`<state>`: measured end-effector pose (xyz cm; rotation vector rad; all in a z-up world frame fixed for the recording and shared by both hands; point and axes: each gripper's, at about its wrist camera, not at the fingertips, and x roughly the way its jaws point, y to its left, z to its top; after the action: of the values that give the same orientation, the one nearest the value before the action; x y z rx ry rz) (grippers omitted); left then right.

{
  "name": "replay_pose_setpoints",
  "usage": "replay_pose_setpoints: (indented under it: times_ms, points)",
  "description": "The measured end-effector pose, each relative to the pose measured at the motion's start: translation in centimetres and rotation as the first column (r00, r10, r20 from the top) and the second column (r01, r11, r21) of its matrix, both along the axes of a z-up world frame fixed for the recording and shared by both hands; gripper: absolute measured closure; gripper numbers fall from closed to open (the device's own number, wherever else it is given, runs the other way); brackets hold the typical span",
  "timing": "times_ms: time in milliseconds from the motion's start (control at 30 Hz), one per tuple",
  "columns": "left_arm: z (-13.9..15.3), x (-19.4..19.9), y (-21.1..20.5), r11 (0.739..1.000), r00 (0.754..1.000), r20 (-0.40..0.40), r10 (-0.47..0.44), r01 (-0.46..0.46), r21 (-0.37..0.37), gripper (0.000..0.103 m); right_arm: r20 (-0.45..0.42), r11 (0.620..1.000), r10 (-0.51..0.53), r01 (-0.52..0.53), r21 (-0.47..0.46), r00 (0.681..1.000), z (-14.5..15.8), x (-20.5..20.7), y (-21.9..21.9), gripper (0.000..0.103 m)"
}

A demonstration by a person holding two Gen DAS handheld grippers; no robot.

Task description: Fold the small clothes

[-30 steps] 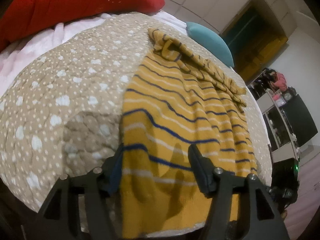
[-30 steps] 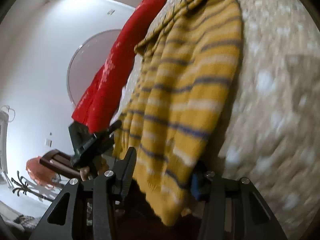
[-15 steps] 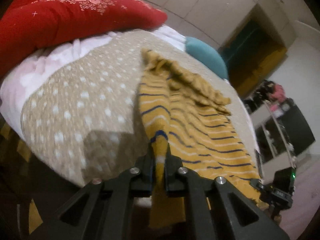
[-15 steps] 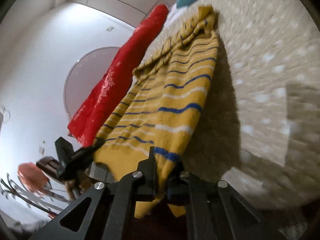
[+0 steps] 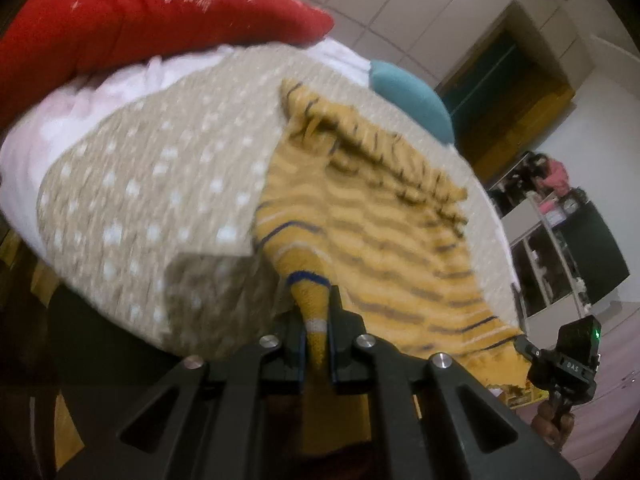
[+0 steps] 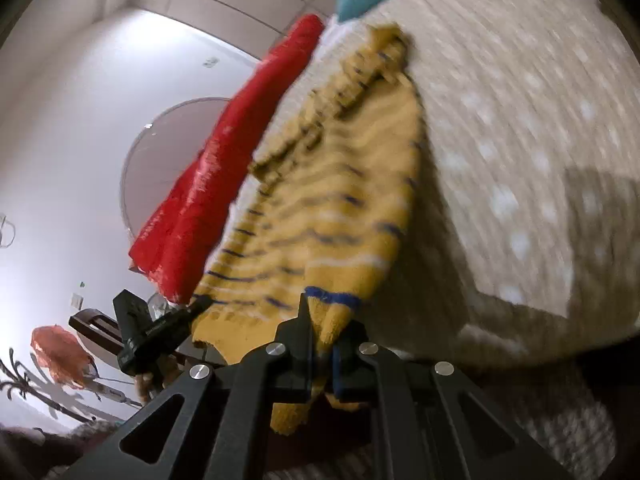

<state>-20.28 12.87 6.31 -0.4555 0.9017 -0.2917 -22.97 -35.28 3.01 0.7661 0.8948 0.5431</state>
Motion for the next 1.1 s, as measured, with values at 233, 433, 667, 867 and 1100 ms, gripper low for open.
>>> replay_pose_setpoints:
  times_ms: [233,433,667,867,1100]
  points:
    - [4.8,8.4,-1.3,1.0,0.995,0.098,0.026,-0.026,0.004,0.096,0.142,0.997,-0.028,0.039,-0.072,0.989,5.7,9.1,0.9,0.095]
    - [4.2,14.5,-2.8,0.999,0.998,0.06,0.03,-0.031,0.016,0.096,0.128,0.994,-0.094,0.099,-0.04,0.987,6.3,15.1,0.9,0.095]
    - [2.0,22.3,-3.4,0.999,0.998,-0.045,0.04,-0.041,-0.024,0.095,0.026,0.994,-0.113,0.113,0.003,0.993,3.3,22.4,-0.4,0.095]
    - [-1.1,30.2,-1.9,0.967,0.982,-0.182,0.046,-0.09,-0.24,0.079,-0.122,0.971,-0.142,0.163,0.177,0.982,-1.4,30.2,-2.8,0.088]
    - [-2.1,34.5,1.2,0.922,0.97,-0.178,0.168,-0.218,-0.321,0.058,-0.202,0.917,-0.281,0.325,0.231,0.938,-3.9,35.3,-5.4,0.048]
